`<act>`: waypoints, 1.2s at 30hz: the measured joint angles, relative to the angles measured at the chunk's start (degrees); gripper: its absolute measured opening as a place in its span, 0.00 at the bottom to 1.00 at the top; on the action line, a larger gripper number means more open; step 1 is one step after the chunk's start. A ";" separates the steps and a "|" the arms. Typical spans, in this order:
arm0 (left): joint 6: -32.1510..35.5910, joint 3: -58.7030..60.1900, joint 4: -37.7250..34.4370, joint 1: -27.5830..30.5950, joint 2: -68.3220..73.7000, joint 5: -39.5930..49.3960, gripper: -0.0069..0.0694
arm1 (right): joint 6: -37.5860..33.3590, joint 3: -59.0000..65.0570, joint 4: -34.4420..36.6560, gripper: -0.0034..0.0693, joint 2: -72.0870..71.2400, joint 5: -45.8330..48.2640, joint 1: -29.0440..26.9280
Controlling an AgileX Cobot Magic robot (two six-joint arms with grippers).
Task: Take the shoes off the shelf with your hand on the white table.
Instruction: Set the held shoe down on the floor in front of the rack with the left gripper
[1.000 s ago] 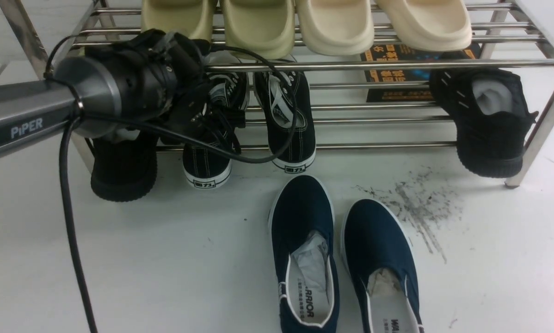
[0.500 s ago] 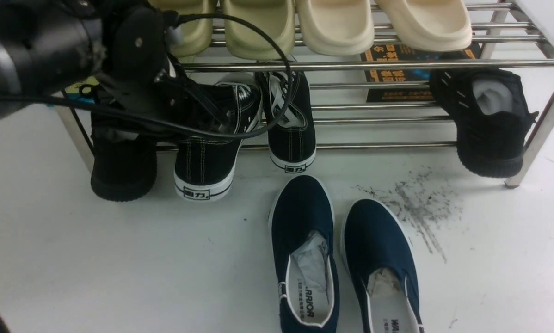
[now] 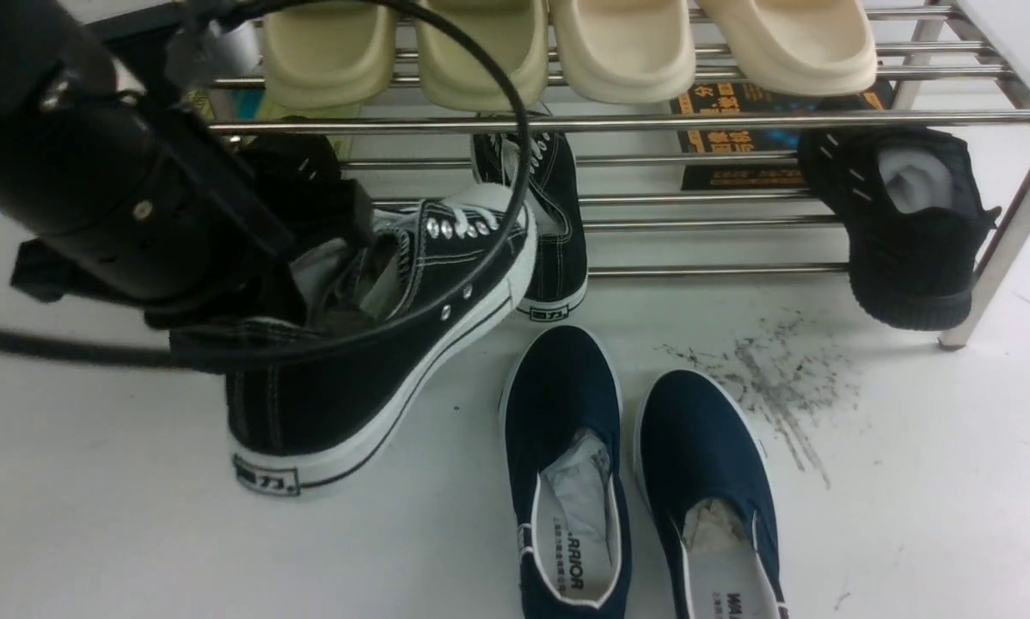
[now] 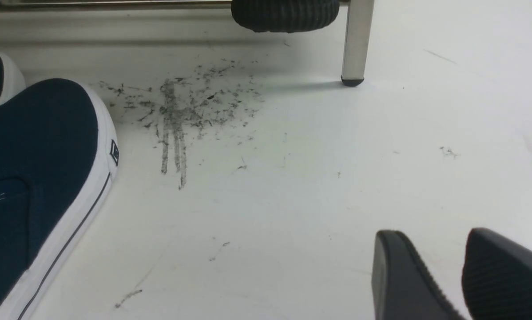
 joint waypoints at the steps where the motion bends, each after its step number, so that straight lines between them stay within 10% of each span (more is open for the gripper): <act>1: -0.09 0.91 0.00 0.00 -0.91 0.00 0.11 | 0.00 0.00 0.00 0.37 0.00 0.00 0.00; 14: -9.73 33.88 0.95 0.00 -15.04 -16.29 0.12 | 0.00 0.00 0.00 0.37 0.00 0.00 0.00; 36: -34.40 34.99 20.70 0.00 -1.47 -34.40 0.12 | 0.00 0.00 0.00 0.38 0.00 0.00 0.00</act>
